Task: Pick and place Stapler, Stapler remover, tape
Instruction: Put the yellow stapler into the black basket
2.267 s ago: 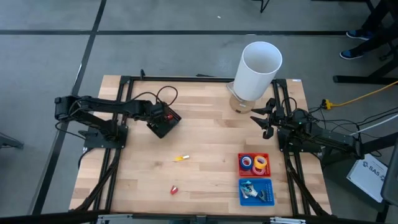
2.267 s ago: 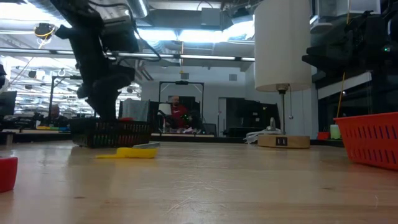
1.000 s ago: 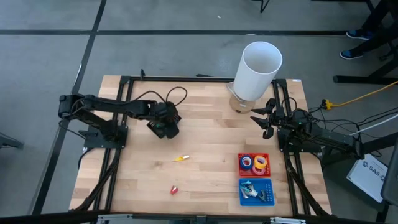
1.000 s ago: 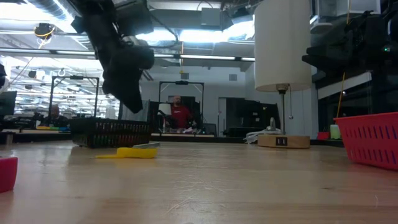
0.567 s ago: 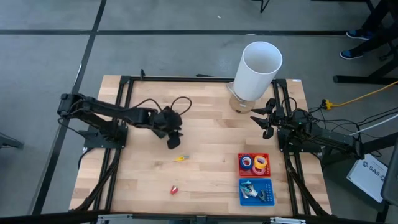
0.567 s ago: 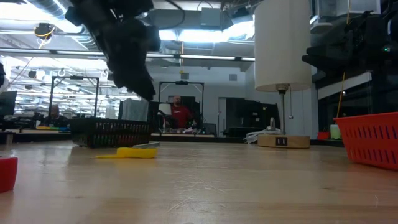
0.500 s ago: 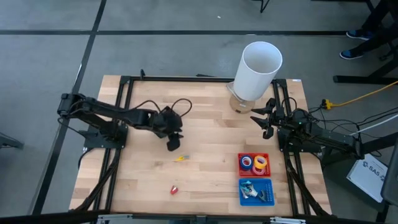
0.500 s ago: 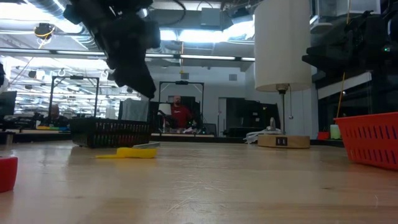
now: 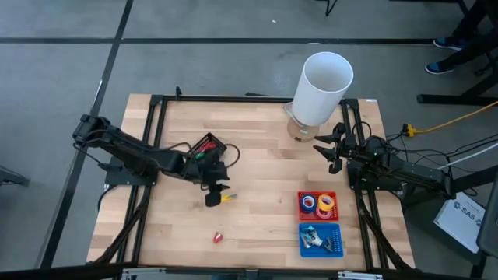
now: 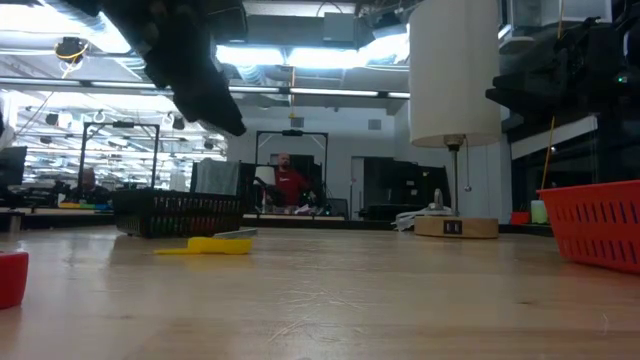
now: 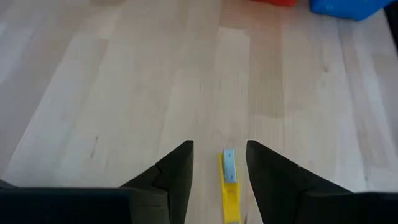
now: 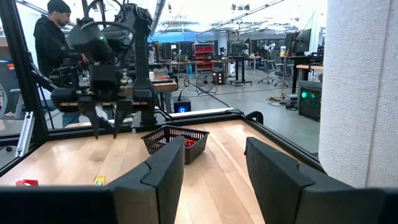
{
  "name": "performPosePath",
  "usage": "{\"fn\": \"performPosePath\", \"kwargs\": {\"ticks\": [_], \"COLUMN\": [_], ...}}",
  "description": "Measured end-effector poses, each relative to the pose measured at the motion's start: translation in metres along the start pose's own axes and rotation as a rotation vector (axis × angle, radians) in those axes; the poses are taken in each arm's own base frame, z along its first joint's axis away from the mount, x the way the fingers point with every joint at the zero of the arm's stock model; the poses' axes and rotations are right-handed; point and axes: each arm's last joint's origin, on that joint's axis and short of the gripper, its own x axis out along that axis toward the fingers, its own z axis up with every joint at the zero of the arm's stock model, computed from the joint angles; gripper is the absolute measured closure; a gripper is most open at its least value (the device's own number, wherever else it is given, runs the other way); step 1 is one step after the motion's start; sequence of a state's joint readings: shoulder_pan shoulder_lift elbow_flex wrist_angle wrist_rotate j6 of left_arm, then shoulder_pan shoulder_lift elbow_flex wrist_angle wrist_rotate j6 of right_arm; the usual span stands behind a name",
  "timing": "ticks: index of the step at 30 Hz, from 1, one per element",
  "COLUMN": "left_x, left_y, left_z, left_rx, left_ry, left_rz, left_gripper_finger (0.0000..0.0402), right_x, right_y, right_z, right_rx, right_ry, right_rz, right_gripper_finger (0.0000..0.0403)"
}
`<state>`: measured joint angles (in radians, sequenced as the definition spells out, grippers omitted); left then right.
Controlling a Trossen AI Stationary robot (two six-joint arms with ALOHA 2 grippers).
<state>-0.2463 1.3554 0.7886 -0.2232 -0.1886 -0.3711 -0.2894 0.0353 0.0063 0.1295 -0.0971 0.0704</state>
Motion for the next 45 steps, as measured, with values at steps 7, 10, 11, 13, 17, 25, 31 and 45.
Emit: {"fn": "performPosePath", "kwargs": {"ticks": [7, 10, 11, 13, 17, 25, 31, 45], "left_x": [0.028, 0.042, 0.047, 0.054, 0.063, 0.074, 0.086, 0.088], "left_y": [-0.02, -0.023, -0.024, -0.024, -0.026, -0.029, -0.03, -0.029], "left_z": [-0.013, -0.023, -0.026, -0.031, -0.038, -0.048, -0.058, -0.06], "left_rx": [0.057, 0.07, 0.064, 0.046, 0.027, 0.011, 0.012, 0.018], "left_ry": [-0.001, 0.031, 0.043, 0.07, 0.104, 0.141, 0.167, 0.18], "left_rz": [0.052, 0.084, 0.088, 0.097, 0.09, 0.095, 0.133, 0.136], "left_gripper_finger": [0.0256, 0.0252, 0.025, 0.0244, 0.0227, 0.0188, 0.0181, 0.0341], "right_x": [0.0, 0.0, 0.0, 0.0, 0.0, 0.0, 0.0, 0.0], "right_y": [0.0, 0.0, 0.0, 0.0, 0.0, 0.0, 0.0, 0.0], "right_z": [0.0, 0.0, 0.0, 0.0, 0.0, 0.0, 0.0, 0.0], "right_rx": [0.0, 0.0, 0.0, 0.0, 0.0, 0.0, 0.0, 0.0], "right_ry": [0.0, 0.0, 0.0, 0.0, 0.0, 0.0, 0.0, 0.0], "right_rz": [0.0, 0.0, 0.0, 0.0, 0.0, 0.0, 0.0, 0.0], "right_gripper_finger": [0.0231, 0.0231, 0.0231, 0.0231, 0.0231, 0.0231, 0.0231, 0.0231]}}
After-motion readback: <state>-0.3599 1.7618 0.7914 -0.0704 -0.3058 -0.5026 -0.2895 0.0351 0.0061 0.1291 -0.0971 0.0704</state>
